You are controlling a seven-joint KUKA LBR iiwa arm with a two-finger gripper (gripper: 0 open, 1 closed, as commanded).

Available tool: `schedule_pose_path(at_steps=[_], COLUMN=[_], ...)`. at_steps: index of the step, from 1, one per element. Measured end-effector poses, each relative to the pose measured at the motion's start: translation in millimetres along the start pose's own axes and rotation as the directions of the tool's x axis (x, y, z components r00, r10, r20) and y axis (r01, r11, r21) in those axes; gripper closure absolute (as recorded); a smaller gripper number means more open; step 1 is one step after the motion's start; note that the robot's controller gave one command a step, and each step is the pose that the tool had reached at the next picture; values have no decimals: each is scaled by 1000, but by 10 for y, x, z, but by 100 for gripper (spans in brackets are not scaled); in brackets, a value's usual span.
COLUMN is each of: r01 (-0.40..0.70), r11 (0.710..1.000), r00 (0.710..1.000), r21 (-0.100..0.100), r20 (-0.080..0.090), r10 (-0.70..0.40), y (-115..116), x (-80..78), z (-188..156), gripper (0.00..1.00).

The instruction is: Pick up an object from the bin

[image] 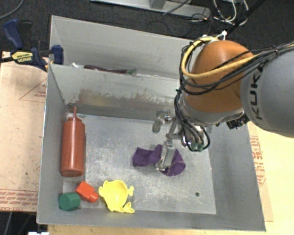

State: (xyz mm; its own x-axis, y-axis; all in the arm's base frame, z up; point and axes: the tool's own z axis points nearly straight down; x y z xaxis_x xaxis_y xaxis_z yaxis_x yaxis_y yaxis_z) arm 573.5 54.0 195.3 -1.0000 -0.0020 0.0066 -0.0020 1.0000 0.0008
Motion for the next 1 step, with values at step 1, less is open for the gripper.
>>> schedule_pose_path(at_steps=[1], r01=[-1], r11=[1000], r00=[1000], r21=[0], r20=[8], r10=[1], y=[-2], x=[-16], z=[-43], gripper=[0])
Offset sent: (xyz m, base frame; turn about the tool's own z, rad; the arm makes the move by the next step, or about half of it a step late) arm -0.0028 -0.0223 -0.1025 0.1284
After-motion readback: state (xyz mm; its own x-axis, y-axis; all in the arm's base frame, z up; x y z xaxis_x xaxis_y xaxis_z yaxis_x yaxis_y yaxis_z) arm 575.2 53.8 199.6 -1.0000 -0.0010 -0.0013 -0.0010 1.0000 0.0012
